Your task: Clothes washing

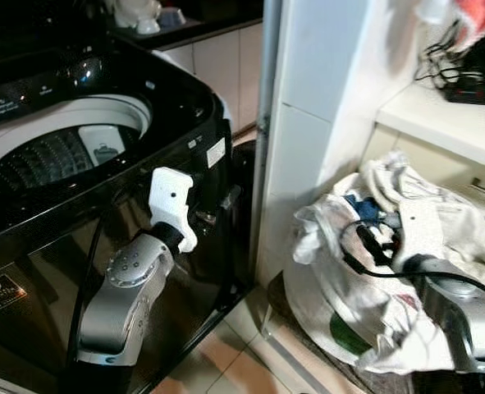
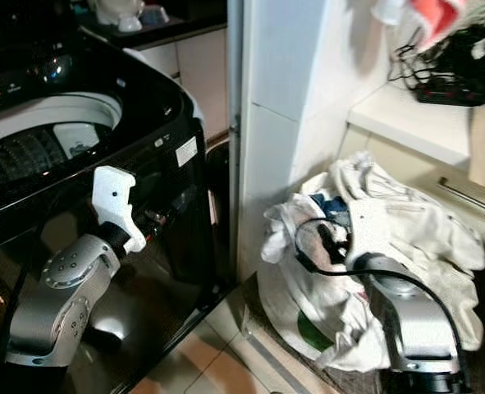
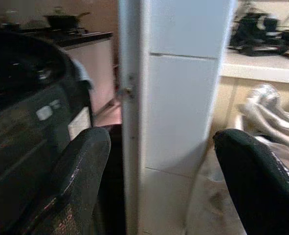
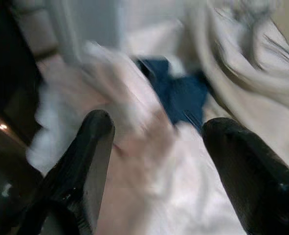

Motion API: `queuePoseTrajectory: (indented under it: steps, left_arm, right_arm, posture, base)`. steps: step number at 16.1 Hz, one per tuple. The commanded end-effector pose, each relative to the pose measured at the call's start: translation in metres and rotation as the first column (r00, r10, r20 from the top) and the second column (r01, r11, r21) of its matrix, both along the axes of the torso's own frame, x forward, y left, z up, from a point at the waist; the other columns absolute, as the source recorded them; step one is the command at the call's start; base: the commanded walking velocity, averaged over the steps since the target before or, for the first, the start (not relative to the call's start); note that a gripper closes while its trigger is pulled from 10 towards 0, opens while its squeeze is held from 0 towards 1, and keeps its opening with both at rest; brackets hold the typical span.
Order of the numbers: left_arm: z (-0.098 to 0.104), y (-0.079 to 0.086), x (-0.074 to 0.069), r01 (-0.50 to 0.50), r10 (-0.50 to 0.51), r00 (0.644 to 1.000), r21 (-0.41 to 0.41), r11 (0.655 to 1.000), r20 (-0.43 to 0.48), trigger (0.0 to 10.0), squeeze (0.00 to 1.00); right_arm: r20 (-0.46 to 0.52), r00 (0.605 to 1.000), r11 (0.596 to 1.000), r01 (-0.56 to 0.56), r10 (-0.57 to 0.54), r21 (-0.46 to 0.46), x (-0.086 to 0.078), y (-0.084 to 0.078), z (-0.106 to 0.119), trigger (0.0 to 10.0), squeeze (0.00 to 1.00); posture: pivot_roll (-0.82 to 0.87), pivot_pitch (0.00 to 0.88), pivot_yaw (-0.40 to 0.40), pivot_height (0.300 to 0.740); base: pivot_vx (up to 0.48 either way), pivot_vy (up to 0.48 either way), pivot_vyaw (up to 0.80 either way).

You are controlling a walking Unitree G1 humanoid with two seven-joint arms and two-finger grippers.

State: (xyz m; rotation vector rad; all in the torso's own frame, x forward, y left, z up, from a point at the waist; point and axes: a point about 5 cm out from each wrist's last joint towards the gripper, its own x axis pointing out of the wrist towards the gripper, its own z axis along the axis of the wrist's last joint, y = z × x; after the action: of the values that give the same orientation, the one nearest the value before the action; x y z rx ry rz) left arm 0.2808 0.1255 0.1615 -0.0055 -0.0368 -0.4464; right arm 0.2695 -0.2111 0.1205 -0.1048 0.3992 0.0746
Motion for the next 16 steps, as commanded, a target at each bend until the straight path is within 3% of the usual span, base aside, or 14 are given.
queuePoseTrajectory:
  steps: [1,3,6,7,10,16]
  left_arm:
    - [0.003,0.003,0.003,-0.039,0.039,0.999,-0.009,0.999,0.018,10.0,0.0]
    - [0.004,0.004,0.003,-0.041,0.042,0.999,-0.008,0.999,0.018,10.0,0.0]
    - [0.004,0.004,0.002,-0.027,0.028,0.999,-0.003,1.0,0.018,10.0,0.0]
    - [0.004,0.003,0.002,-0.021,0.021,1.0,-0.002,1.0,0.017,10.0,0.0]
    - [0.004,0.002,0.002,-0.011,0.011,1.0,-0.001,1.0,0.015,10.0,0.0]
    - [0.002,0.004,0.002,-0.022,0.022,1.0,-0.011,1.0,0.007,10.0,0.0]
  right_arm:
    - [0.055,0.996,0.998,-0.063,0.064,-0.012,-0.002,0.015,0.007,10.0,0.0]
    - [0.055,0.994,0.996,-0.091,0.092,-0.015,-0.007,0.026,0.005,10.0,0.0]
    - [0.087,0.996,0.998,0.013,-0.018,0.055,-0.011,0.023,0.006,10.0,0.0]
    - [0.078,0.997,0.998,0.002,-0.006,0.055,-0.013,0.024,0.005,10.0,0.0]
    - [0.073,0.997,0.998,0.007,-0.011,0.064,-0.016,0.025,0.004,10.0,0.0]
    - [0.057,0.998,0.998,0.009,-0.012,0.058,-0.016,0.029,0.003,10.0,0.0]
  posture:
    - [-0.07,0.0,-0.011,0.74]
    - [-0.06,0.0,-0.014,0.74]
    - [-0.06,0.0,-0.014,0.74]
    - [-0.06,0.0,-0.014,0.74]
    - [-0.06,0.0,-0.014,0.74]
    - [-0.07,0.0,-0.004,0.74]
  base:
    - [0.0,0.0,0.0]
    - [0.304,0.0,0.4]
    - [0.312,0.0,0.47]
    - [0.315,0.0,0.0]
    - [0.312,0.0,-0.8]
    - [0.205,0.0,0.0]
